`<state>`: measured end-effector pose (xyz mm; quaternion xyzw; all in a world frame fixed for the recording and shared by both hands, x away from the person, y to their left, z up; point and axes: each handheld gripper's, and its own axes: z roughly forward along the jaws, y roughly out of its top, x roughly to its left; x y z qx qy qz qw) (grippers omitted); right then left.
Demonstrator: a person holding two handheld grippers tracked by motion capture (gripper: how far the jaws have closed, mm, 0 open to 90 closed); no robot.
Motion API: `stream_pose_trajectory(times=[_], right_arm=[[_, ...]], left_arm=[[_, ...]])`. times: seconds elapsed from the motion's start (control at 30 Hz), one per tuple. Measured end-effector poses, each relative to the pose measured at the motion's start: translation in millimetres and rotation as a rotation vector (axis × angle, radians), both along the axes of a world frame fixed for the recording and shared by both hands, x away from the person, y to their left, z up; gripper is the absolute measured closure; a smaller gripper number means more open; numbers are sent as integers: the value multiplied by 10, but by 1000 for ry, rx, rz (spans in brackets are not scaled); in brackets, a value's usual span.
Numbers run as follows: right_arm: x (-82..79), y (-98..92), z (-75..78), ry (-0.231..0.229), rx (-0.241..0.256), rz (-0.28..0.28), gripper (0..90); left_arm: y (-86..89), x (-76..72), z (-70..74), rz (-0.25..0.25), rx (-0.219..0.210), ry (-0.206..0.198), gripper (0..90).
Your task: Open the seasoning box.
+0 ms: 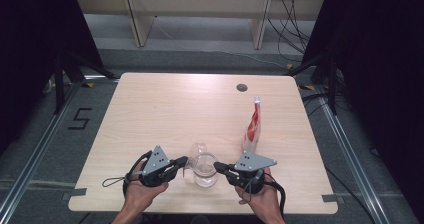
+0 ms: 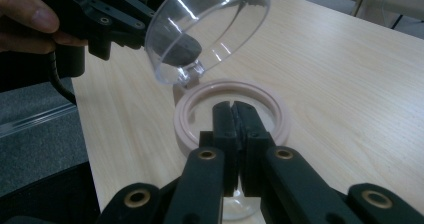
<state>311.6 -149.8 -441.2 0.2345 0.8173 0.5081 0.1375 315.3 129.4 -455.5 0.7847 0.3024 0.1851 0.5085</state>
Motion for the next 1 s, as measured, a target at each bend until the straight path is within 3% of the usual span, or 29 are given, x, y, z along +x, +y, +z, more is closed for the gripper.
stream_pose_trajectory(times=[0.03, 0.43, 0.47, 0.53, 0.6, 0.63, 0.7, 0.77, 0.8, 0.83, 0.9, 1.0], right_arm=[[3, 33, 4, -24, -2, -2, 899], [22, 233, 87, -36, -4, 54, 900], [18, 241, 98, -34, -5, 54, 900], [26, 267, 102, -40, -4, 61, 900], [27, 286, 100, -40, -2, 59, 900], [24, 296, 99, -26, -4, 57, 900], [39, 313, 95, -43, -1, 65, 900], [39, 343, 91, -43, 1, 67, 895], [39, 343, 91, -43, 1, 67, 895], [34, 361, 88, -33, -8, 77, 889], [32, 385, 79, -41, -3, 76, 886], [37, 393, 88, -49, -7, 84, 885]], left_arm=[[2, 2, -1, -1, -1, 0, 890], [52, 9, -21, 3, -13, 5, 829], [73, 14, -21, -5, -17, -2, 796], [105, -17, -14, 5, -44, 23, 751], [158, -46, -2, -13, -47, 19, 652], [179, -83, -1, -5, -51, 31, 652], [234, -135, -19, -12, -27, 30, 593], [291, -187, -70, 1, -22, 53, 474], [312, -214, -98, 20, -21, 79, 474], [342, -214, -127, 14, -8, 86, 393], [390, -259, -197, 32, -3, 120, 365], [396, -282, -209, 42, 11, 133, 322]])
